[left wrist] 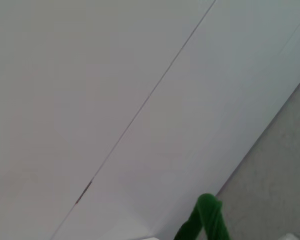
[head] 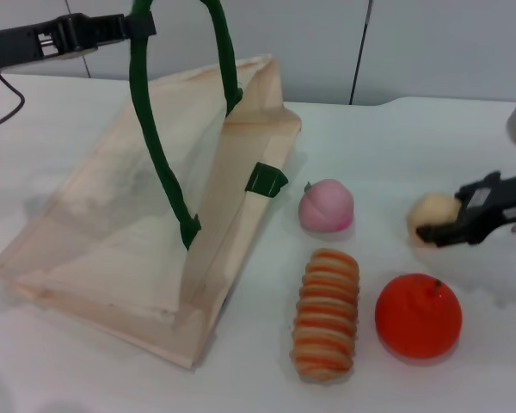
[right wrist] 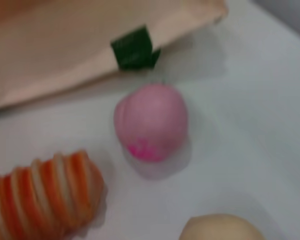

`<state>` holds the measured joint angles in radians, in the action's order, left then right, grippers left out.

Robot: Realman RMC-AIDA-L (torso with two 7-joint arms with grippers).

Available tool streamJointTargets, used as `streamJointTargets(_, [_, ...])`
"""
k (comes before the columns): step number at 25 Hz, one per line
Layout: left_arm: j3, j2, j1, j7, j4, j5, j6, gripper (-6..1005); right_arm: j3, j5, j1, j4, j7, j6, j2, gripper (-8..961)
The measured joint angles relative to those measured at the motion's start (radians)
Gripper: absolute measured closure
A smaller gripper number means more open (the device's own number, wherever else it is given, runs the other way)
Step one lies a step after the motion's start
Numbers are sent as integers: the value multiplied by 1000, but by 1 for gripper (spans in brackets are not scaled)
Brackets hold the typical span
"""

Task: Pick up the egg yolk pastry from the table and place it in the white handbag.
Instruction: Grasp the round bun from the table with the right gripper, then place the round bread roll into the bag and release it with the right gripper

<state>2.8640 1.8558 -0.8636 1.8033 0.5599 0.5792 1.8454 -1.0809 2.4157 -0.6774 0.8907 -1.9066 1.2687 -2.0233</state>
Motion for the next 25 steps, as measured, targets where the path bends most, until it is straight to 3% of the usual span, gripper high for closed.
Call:
streamJointTargets(6, [0, -6, -4, 4, 0, 12, 15, 870, 19, -89, 56, 160, 1, 100, 0, 354])
streamJointTargets(11, [0, -11, -9, 11, 0, 30, 31, 871, -34, -192, 42, 188, 14, 128, 0, 358])
streamJointTargets(18, [0, -18, -19, 24, 0, 48, 43, 870, -228, -300, -59, 150, 20, 75, -4, 363])
streamJointTargets(25, [0, -20, -44, 28, -6, 49, 51, 870, -417, -415, -196, 4, 22, -47, -5, 368])
